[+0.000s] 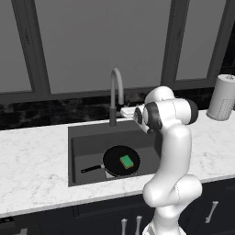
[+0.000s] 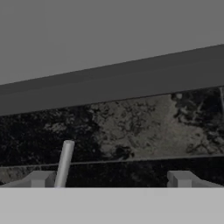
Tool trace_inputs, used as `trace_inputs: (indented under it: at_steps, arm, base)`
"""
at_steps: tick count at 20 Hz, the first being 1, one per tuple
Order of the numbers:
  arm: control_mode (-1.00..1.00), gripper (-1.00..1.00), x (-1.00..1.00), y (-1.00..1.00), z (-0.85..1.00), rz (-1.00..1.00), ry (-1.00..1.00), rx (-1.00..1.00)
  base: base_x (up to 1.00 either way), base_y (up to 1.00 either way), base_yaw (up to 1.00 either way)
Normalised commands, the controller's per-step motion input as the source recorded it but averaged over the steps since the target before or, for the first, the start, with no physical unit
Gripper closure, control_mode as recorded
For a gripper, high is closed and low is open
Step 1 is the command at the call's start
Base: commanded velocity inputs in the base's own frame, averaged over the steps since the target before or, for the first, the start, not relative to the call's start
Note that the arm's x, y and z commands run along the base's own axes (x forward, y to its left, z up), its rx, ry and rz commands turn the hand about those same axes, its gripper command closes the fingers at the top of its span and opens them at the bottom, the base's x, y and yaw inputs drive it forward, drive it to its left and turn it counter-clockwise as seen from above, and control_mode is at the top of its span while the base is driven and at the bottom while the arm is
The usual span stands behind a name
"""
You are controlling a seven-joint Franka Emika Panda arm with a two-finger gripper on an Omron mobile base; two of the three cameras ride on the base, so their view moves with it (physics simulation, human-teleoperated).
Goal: Pick the pan and sponge and place them into the sink. Then turn on the water.
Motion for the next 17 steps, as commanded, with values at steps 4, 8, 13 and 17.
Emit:
trace_inputs:
  at_steps: [4,8,13,17]
  arm:
    - [-1.00,-1.00,-0.18,-1.00,0.00,0.00,0.00,0.07]
    - [-1.00,-1.00,-0.19,-1.00,0.00,0.00,0.00,0.06]
    - [-1.00,-1.00,-0.21,-0.96,0.00,0.00,0.00,0.05]
    - [-1.00,-1.00,-0.13,-0.51,0.00,0.00,0.00,0.01]
  base:
    - [0.00,0.00,0.00]
    - [0.00,0.00,0.00]
    - [0.00,0.00,0.00]
    - [0.00,0.00,0.00]
